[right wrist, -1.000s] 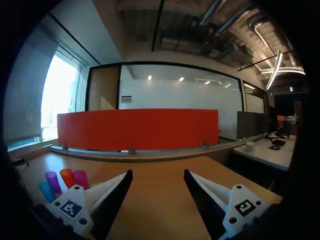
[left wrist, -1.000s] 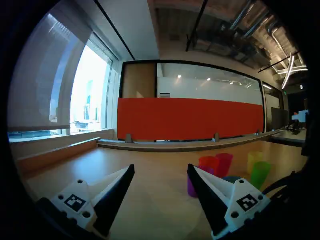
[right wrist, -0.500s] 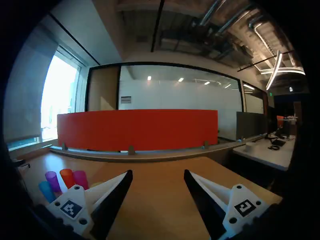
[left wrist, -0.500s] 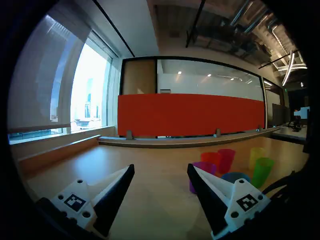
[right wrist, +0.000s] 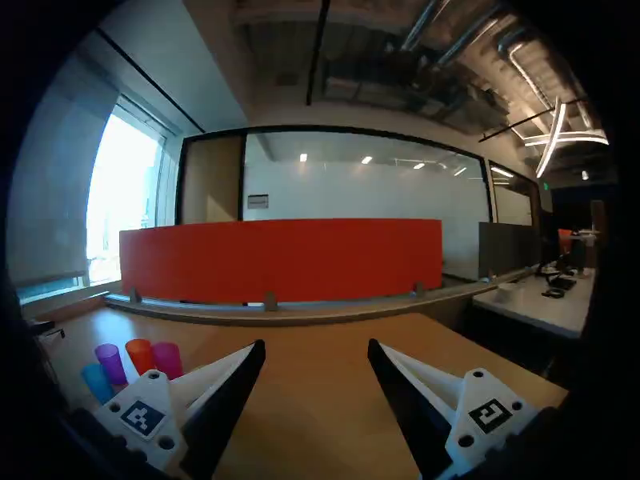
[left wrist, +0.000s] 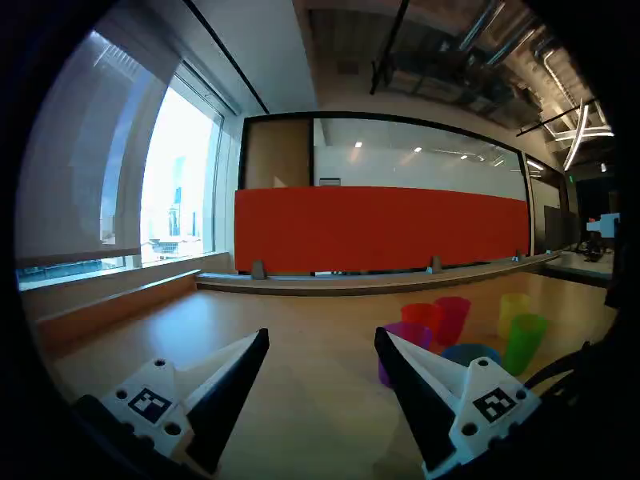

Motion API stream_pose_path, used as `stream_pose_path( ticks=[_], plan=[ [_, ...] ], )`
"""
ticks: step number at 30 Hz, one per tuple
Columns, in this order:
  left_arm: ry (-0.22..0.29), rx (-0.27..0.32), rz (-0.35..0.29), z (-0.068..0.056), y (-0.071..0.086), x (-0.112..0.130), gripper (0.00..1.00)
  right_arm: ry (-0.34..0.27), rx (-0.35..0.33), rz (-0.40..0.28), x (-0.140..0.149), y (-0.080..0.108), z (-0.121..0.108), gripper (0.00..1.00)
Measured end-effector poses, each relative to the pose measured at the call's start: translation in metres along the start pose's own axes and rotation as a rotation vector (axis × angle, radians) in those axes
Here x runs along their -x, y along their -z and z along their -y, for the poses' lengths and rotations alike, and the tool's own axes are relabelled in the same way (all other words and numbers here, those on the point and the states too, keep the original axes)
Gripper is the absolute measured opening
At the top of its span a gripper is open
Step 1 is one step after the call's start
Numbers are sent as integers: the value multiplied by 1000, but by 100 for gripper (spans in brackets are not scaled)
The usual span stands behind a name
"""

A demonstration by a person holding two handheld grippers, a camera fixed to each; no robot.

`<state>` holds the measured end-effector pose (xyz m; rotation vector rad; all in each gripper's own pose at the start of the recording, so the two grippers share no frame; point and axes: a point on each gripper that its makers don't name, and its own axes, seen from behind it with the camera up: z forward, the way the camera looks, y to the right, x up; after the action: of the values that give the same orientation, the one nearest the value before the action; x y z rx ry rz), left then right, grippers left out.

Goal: Pour water

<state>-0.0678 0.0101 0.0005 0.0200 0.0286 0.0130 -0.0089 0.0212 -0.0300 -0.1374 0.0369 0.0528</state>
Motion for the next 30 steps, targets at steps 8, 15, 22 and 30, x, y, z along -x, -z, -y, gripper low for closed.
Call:
stream_pose_path(
  ticks=[8, 15, 22, 30],
  plan=[
    [0, 0, 0, -1, 0, 0, 98, -6, -25, -18, -4, 3, 2, 99],
    [0, 0, 0, 0, 1, 0, 98, 0, -57, -19, 0, 5, 11, 99],
    [0, 0, 0, 0, 1, 0, 99, 17, -80, -11, 8, 5, 18, 99],
    [0, 0, 0, 0, 0, 0, 99, 46, -103, -34, 4, 4, 27, 99]
  ],
)
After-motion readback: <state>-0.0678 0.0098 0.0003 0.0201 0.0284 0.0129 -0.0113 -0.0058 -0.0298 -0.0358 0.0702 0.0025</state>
